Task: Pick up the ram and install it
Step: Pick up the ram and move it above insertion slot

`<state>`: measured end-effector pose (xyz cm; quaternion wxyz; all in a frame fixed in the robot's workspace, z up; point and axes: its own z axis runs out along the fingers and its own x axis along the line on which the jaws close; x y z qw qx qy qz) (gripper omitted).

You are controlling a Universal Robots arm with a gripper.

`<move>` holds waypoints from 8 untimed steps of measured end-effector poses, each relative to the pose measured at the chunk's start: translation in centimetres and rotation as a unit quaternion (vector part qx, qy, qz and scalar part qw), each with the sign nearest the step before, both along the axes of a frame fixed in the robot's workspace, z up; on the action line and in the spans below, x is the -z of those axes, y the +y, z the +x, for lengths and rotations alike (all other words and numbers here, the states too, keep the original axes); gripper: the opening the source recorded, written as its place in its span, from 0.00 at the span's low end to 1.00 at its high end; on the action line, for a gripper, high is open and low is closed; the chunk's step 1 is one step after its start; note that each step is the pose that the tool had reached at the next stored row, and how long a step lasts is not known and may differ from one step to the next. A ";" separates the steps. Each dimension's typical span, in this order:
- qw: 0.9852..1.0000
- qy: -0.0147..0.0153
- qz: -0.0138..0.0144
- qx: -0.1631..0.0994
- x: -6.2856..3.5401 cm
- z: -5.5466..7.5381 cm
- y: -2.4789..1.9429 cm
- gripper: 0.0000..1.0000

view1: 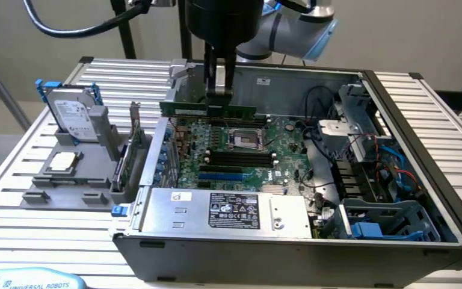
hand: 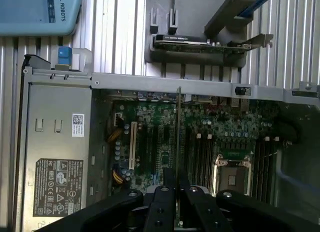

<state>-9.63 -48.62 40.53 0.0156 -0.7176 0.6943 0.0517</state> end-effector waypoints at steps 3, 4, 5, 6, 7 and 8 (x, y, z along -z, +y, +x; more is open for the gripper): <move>1.000 0.000 0.000 0.000 0.27 1.4 0.46 0.14; 1.000 0.000 0.000 0.000 0.37 1.7 0.69 0.14; 1.000 0.000 0.000 0.000 0.49 2.1 0.97 0.14; 1.000 0.000 0.000 0.000 0.61 2.4 1.27 0.14; 1.000 0.000 0.000 0.000 0.74 2.7 1.61 0.14; 1.000 0.000 0.000 0.000 0.88 2.9 1.97 0.14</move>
